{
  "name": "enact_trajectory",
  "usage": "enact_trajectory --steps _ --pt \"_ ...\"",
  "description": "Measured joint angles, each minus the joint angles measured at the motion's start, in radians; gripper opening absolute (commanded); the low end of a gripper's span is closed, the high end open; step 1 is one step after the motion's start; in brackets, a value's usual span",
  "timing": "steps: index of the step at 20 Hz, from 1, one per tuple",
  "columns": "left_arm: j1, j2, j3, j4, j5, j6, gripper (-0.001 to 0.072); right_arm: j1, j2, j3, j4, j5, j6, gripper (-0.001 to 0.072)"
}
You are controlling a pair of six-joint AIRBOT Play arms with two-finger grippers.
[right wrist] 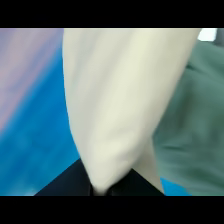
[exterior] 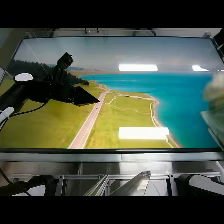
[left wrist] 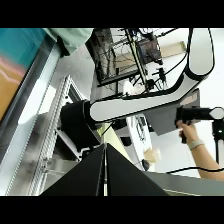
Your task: Fold the shirts.
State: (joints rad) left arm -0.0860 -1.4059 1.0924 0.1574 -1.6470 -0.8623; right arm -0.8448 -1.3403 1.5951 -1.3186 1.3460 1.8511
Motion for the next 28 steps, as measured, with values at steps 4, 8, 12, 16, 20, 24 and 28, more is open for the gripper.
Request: enact_trajectory --steps 4,8,12,16,20,24,28 --pt "-0.001 0.0 0.0 0.0 -0.006 0.0 0.0018 -0.1 0.021 -0.175 -0.261 0.07 0.042 0.0013" --pt "-0.001 0.0 0.0 0.0 -0.006 0.0 0.0018 -0.133 0.027 -0.341 -0.354 0.027 0.061 0.0024" --pt "-0.001 0.0 0.0 0.0 0.001 0.0 0.0018 -0.142 0.027 -0.397 -0.388 0.013 0.068 0.0693" --pt "-0.001 0.0 0.001 0.0 0.004 0.0 0.0011 -0.138 0.027 -0.336 -0.393 0.083 0.025 0.0693" --pt "0.002 0.003 0.002 -0.002 0.005 -0.007 0.0001 -0.099 0.028 -0.124 -0.308 0.179 0.003 0.0691" --pt "0.016 0.069 0.002 -0.002 0.039 -0.013 0.0001 0.014 0.028 0.035 -0.112 0.185 -0.008 0.0013" --pt "0.079 0.224 -0.002 0.066 0.103 -0.063 0.0001 0.207 0.037 0.076 0.082 0.163 -0.096 0.0012"
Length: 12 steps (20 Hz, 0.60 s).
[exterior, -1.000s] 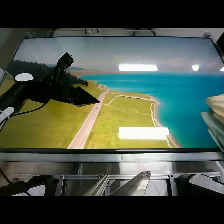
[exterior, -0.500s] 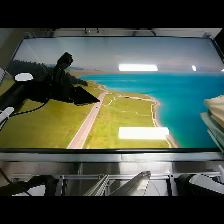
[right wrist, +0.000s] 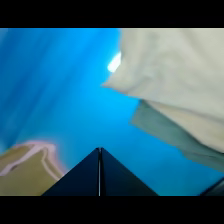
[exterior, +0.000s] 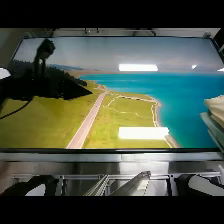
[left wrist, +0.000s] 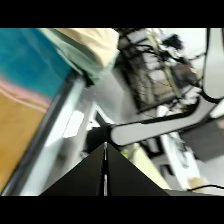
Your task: Fold the shirts.
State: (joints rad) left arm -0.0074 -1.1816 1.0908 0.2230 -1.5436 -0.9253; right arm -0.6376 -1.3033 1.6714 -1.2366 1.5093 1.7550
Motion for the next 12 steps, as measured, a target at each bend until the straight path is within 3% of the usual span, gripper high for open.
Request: enact_trajectory --steps 4,12 --pt "0.026 0.21 -0.097 0.156 0.077 -0.079 0.0013 0.264 0.116 -0.112 0.076 -0.056 -0.093 0.0012" --pt "-0.04 0.582 -0.48 0.298 0.245 -0.167 0.0021 0.792 0.581 -0.863 0.118 -0.421 -0.187 0.0013"
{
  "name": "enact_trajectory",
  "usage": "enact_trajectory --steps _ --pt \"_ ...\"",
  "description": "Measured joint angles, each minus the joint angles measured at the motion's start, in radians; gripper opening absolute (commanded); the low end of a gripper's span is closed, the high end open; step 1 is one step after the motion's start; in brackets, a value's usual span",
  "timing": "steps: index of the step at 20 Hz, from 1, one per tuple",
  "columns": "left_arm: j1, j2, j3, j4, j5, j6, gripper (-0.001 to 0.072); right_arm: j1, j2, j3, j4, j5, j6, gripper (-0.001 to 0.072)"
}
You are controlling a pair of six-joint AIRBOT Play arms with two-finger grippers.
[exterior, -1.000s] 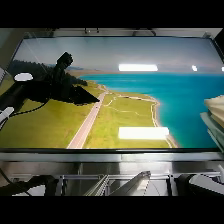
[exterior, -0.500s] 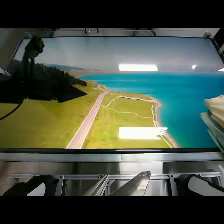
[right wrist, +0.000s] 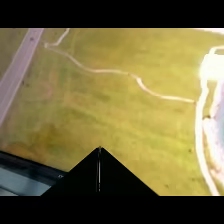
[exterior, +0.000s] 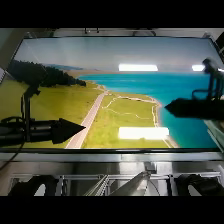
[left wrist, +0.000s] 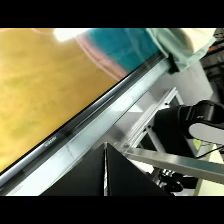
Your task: Fold the shirts.
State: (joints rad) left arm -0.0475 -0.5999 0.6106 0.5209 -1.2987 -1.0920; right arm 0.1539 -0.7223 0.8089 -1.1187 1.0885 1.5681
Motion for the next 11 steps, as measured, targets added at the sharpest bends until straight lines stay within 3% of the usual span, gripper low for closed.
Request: enact_trajectory --steps 4,11 --pt "-0.007 0.096 -0.078 0.022 0.025 -0.014 0.002 0.062 0.064 -0.133 0.019 -0.09 -0.009 0.0013" --pt "-0.008 0.184 -0.106 0.036 0.054 -0.019 0.0019 0.083 0.084 -0.176 0.027 -0.116 -0.01 0.0014"
